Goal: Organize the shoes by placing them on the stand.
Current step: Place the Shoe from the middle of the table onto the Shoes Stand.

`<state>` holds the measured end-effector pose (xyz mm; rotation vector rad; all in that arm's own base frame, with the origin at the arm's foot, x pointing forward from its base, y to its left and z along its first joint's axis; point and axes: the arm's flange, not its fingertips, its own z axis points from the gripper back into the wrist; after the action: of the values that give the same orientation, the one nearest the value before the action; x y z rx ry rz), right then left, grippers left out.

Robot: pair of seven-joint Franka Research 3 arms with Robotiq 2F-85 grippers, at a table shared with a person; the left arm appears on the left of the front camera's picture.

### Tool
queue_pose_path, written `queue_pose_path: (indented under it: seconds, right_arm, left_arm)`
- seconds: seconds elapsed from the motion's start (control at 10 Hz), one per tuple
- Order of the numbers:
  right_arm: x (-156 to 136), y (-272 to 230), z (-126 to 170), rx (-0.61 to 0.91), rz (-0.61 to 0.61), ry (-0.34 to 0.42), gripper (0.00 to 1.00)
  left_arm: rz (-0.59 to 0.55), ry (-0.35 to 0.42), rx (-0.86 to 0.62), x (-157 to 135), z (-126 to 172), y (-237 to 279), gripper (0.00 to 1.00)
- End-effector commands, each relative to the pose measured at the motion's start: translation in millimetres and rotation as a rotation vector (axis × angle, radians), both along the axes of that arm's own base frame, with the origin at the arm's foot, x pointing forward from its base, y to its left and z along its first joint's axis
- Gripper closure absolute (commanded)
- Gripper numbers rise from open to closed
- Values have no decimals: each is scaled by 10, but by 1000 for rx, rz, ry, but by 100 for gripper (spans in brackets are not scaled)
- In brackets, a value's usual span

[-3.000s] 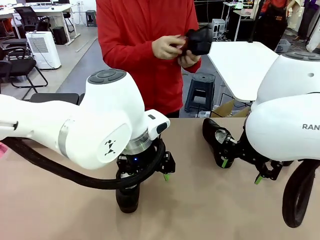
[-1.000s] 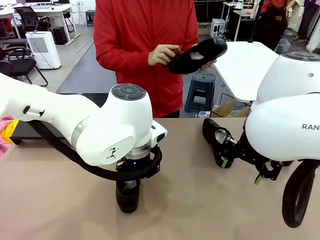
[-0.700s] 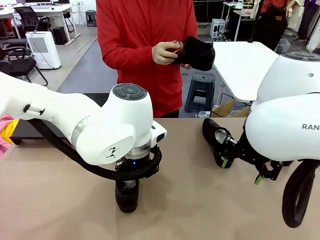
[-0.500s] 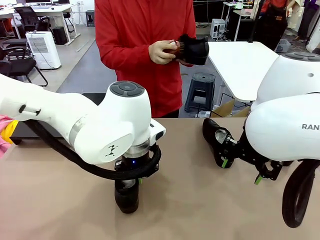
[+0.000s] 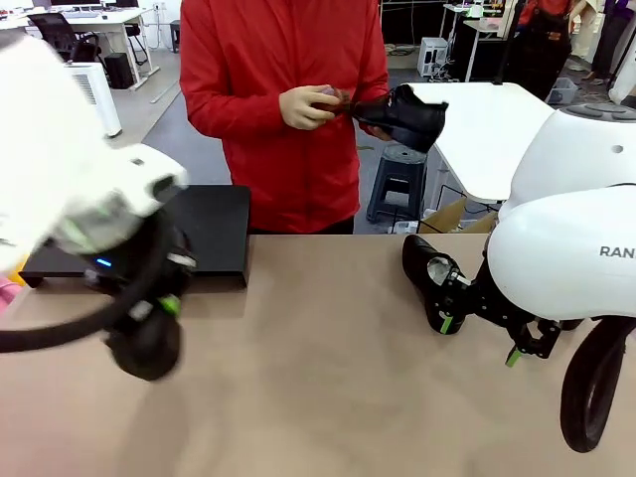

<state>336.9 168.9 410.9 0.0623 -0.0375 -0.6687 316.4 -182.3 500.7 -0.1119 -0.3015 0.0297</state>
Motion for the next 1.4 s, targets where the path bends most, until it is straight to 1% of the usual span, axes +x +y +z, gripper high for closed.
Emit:
queue_pose_path:
  seconds: [0.0, 0.1, 0.2, 0.4, 0.5, 0.7, 0.8, 0.9, 1.2, 1.3]
  right_arm:
    - [16, 12, -7, 5, 13, -11, 0]
    - [16, 12, -7, 5, 13, -11, 0]
    - [16, 12, -7, 5, 13, -11, 0]
    - [16, 12, -7, 5, 13, -11, 0]
    - [16, 12, -7, 5, 13, -11, 0]
    - [16, 12, -7, 5, 13, -11, 0]
    - [16, 12, -7, 5, 13, -11, 0]
    - [16, 12, -7, 5, 13, -11, 0]
    - [16, 12, -7, 5, 13, -11, 0]
    - [16, 12, -7, 5, 13, -11, 0]
  left_arm:
    - [67, -249, 70, 378, 93, 650, 100]
    - [92, -314, 110, 591, 157, 964, 100]
    - [104, -329, 160, 794, 178, 1255, 100]
    - [63, -286, 235, 1152, 124, 1735, 100]
    - [77, -263, 237, 1316, 59, 1904, 100]
    - [69, -252, 227, 1547, -82, 2076, 100]
    - [68, -258, 208, 1533, -83, 2030, 100]
    - [92, -226, 225, 1469, -195, 2092, 100]
    - [92, -226, 225, 1469, -195, 2092, 100]
    - [86, -209, 216, 1535, -262, 2082, 100]
